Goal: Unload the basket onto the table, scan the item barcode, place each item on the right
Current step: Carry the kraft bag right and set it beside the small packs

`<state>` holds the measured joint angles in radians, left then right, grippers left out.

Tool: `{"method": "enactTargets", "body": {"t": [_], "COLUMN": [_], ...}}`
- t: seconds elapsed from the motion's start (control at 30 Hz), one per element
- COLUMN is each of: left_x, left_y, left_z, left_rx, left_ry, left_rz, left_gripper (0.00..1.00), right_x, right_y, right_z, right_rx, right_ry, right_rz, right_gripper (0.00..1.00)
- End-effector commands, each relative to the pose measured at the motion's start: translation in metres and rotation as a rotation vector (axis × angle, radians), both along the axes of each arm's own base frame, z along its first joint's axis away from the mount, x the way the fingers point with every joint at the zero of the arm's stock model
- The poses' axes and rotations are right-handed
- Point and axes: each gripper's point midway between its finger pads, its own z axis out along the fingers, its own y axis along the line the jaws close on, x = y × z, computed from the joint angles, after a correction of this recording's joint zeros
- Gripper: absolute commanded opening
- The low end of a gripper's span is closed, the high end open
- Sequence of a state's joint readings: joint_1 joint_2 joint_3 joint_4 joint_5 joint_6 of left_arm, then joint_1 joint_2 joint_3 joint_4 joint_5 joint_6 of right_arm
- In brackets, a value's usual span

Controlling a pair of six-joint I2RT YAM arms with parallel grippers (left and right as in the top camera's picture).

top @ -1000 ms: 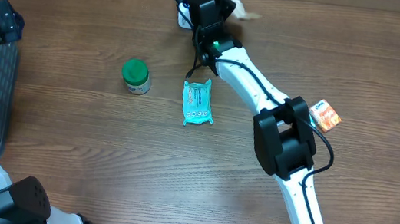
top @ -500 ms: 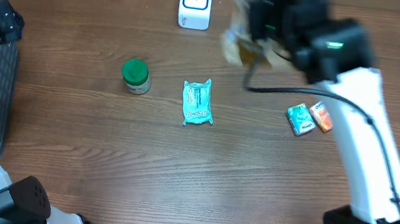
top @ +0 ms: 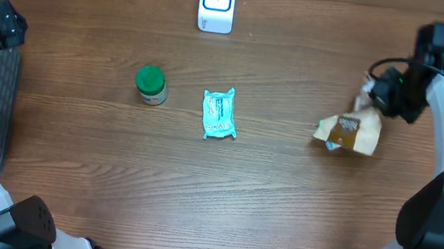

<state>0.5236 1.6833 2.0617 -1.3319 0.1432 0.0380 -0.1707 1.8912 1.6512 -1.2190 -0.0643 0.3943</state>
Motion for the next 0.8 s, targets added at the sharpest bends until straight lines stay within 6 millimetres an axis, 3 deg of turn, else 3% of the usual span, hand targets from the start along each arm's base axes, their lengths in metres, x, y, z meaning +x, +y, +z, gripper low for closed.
{"method": "enactTargets", "body": {"t": [0.0, 0.1, 0.17, 0.37, 0.47, 0.57, 0.77], "left_x": [0.001, 0.001, 0.001, 0.001, 0.001, 0.001, 0.001], "left_y": [-0.002, -0.002, -0.002, -0.002, -0.002, -0.002, -0.002], "left_z": [0.004, 0.004, 0.004, 0.004, 0.004, 0.004, 0.004], "left_rx": [0.017, 0.017, 0.017, 0.017, 0.017, 0.017, 0.017], "left_ry": [-0.009, -0.009, -0.009, -0.009, -0.009, -0.009, -0.009], "left_rz": [-0.027, -0.027, -0.027, -0.027, -0.027, -0.027, -0.027], "left_gripper": [1.00, 0.99, 1.00, 1.00, 1.00, 1.00, 1.00], "right_x": [-0.006, -0.010, -0.008, 0.012, 0.015, 0.017, 0.025], "right_y": [-0.009, -0.008, 0.000, 0.072, 0.108, 0.129, 0.184], "right_z": [0.001, 0.005, 0.012, 0.058, 0.061, 0.058, 0.060], "right_rx": [0.034, 0.044, 0.082, 0.334, 0.336, 0.302, 0.301], "right_ry": [-0.001, -0.001, -0.019, -0.190, -0.201, -0.186, -0.224], "right_rz": [-0.025, 0.059, 0.129, 0.367, 0.458, 0.459, 0.481], "right_gripper": [0.11, 0.56, 0.70, 0.72, 0.76, 0.80, 0.74]}}
